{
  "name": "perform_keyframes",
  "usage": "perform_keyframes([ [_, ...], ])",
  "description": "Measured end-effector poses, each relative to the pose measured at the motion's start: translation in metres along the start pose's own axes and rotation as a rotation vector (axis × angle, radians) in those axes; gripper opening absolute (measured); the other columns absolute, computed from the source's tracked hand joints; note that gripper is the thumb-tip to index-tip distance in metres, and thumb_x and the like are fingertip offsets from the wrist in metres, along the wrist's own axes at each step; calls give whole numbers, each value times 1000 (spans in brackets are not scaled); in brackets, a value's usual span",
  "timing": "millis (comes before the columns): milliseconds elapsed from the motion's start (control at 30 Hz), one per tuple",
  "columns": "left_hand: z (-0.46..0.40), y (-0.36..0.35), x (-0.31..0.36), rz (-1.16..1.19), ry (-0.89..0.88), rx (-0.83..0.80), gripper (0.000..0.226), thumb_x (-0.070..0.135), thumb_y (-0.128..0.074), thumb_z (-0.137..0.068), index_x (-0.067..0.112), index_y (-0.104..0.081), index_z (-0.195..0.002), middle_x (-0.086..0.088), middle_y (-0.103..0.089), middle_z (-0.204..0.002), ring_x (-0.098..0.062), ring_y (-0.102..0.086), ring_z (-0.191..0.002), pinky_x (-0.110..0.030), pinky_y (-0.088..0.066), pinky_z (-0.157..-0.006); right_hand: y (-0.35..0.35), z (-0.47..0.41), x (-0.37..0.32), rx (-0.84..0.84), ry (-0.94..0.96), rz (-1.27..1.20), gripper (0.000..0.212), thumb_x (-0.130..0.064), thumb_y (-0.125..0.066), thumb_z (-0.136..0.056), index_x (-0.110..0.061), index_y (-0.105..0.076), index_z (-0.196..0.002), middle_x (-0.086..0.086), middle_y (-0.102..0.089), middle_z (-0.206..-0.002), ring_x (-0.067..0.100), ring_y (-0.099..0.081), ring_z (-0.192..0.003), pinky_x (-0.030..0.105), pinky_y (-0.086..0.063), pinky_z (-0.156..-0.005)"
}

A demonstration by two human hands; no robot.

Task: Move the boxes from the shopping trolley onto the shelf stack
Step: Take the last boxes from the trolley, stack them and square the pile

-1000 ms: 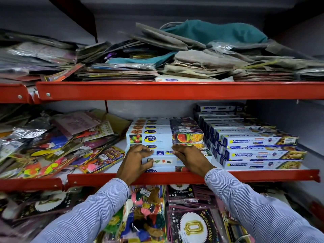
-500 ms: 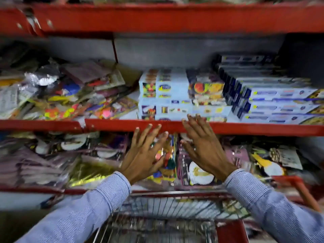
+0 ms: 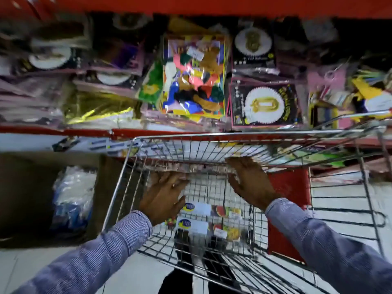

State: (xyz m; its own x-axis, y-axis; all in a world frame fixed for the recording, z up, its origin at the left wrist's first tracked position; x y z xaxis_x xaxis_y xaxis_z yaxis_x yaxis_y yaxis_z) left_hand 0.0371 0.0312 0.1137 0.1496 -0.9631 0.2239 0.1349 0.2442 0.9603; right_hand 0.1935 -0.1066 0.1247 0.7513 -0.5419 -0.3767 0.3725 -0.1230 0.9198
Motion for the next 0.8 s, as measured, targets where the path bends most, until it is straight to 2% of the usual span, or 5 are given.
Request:
perform_keyframes([
  [333,6,-159,6,12,-273,-330,41,30,-33,-81,10,-69,-87,-11,-68,-86,-30,-64,-76,-39,-55,-67,-248,26,25,-683,-32,36,65,-31,-57,-90,-13,-33,-147,14,-47,-145,34,-43,-132,44,-40,-105],
  [500,18,-209,36,71,-649,-519,10,22,-52,-86,16,-56,-79,-5,-60,-76,-29,-60,-72,-35,-44,-58,-283,18,23,-702,21,100,67,-35,-63,-86,-9,-37,-142,16,-47,-142,37,-48,-127,49,-47,-98],
  [600,15,-235,30,-326,-560,-650,15,18,-64,-81,13,-61,-68,-6,-64,-72,-31,-63,-65,-35,-52,-55,-273,7,24,-646,25,92,62,-33,-65,-85,-8,-42,-137,16,-54,-133,38,-54,-118,48,-51,-91],
  [667,23,-252,42,-244,-587,-761,22,10,-63,-81,8,-48,-66,-16,-63,-73,-37,-62,-64,-45,-55,-56,-256,-1,30,-593,13,87,62,-33,-65,-84,-8,-43,-136,16,-57,-128,38,-56,-114,46,-53,-88],
  [800,5,-253,48,-190,-466,-733,27,11,-62,-86,-4,-58,-108,-25,-64,-103,-40,-66,-77,-49,-56,-63,-210,-16,39,-449,32,70,61,-41,-64,-79,-11,-49,-131,12,-63,-119,35,-62,-106,39,-52,-80],
])
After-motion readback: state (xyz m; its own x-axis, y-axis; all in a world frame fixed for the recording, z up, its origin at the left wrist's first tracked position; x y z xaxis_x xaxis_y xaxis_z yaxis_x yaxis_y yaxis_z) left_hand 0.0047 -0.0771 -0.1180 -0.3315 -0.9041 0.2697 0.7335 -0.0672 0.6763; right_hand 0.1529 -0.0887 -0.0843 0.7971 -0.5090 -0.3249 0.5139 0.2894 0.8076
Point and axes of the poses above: each hand's wrist, its own z-axis away from the middle knuckle, its own y-axis out of the back of the hand, x = y × z, the point moved 9 cm from there along -z, towards the middle knuckle
